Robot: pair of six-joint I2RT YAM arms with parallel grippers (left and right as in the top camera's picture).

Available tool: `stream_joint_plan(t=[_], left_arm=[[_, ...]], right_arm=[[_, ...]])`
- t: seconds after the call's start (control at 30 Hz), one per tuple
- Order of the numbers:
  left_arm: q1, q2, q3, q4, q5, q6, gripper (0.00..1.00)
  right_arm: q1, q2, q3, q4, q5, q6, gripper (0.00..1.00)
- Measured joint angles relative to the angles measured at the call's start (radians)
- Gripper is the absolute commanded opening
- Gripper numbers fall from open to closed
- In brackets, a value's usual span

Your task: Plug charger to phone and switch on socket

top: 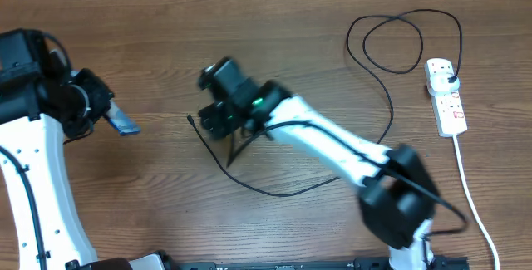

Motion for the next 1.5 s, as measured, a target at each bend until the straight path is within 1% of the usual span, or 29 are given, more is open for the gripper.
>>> stream_joint_plan(t=[0.13,0.23,0.3,0.37,0.43,0.5,0.53,0.57,0.63,0.77,0.83,0.87,0.93,1.0,1.1,1.23,1.27,1.3,1.37,1.4,1.47,1.5], left_arm=[[0.031,0.0,0.0,-0.011,0.002,0.019,0.04],[0.031,0.0,0.0,-0.017,0.006,0.03,0.04],[0.031,0.0,0.0,-0.024,0.008,0.037,0.04],[0.031,0.0,0.0,-0.03,0.011,0.043,0.04],[0.031,0.0,0.0,-0.032,0.011,0.044,0.04],[0.031,0.0,0.0,-0.032,0.011,0.044,0.04],[0.031,0.0,0.0,-0.032,0.012,0.044,0.04],[0.031,0.0,0.0,-0.032,0.012,0.044,0.04],[0.031,0.0,0.0,-0.032,0.014,0.045,0.04],[0.031,0.0,0.0,-0.032,0.014,0.048,0.04],[0.031,0.0,0.0,-0.031,0.014,0.048,0.04],[0.031,0.0,0.0,-0.031,0.014,0.048,0.04],[0.031,0.0,0.0,-0.031,0.014,0.048,0.04],[0.031,0.0,0.0,-0.031,0.014,0.048,0.04],[0.031,0.0,0.0,-0.031,0.015,0.048,0.04],[0.031,0.0,0.0,-0.027,0.029,0.052,0.04],[0.031,0.0,0.0,-0.026,0.032,0.053,0.04],[0.031,0.0,0.0,-0.026,0.034,0.056,0.04],[0.031,0.0,0.0,-0.023,0.035,0.063,0.04],[0.031,0.0,0.0,-0.024,0.038,0.067,0.04],[0.031,0.0,0.0,-0.023,0.042,0.07,0.04],[0.031,0.0,0.0,-0.024,0.045,0.07,0.04]], right_arm=[[0.057,0.101,0.0,0.111,0.056,-0.031,0.65],[0.077,0.16,0.0,0.197,0.095,-0.056,0.59],[0.084,0.198,0.0,0.241,0.122,-0.072,0.5],[0.085,0.234,0.0,0.259,0.142,-0.084,0.38],[0.085,0.263,0.0,0.25,0.161,-0.094,0.27],[0.086,0.264,0.011,0.219,0.174,-0.088,0.13],[0.086,0.264,0.022,0.182,0.189,-0.09,0.09],[0.087,0.263,0.027,0.153,0.201,-0.09,0.08],[0.089,0.261,0.064,0.02,0.254,-0.077,0.04],[0.071,0.259,0.129,-0.375,0.381,-0.02,0.04],[0.042,0.259,0.134,-0.537,0.417,0.019,0.04],[0.025,0.259,0.134,-0.587,0.424,0.032,0.04],[-0.017,0.259,0.126,-0.639,0.421,0.051,0.04],[-0.07,0.259,0.101,-0.644,0.402,0.065,0.04],[-0.138,0.259,0.075,-0.667,0.38,0.077,0.09],[-0.193,0.243,0.069,-0.663,0.33,0.072,0.16],[-0.203,0.233,0.062,-0.653,0.314,0.067,0.19],[-0.211,0.221,0.058,-0.64,0.294,0.061,0.29],[-0.224,0.182,0.048,-0.612,0.245,0.034,0.73],[-0.229,0.164,0.048,-0.605,0.228,0.023,0.75],[-0.235,0.116,0.048,-0.579,0.164,-0.011,0.74],[-0.235,0.086,0.048,-0.561,0.126,-0.023,0.7]])
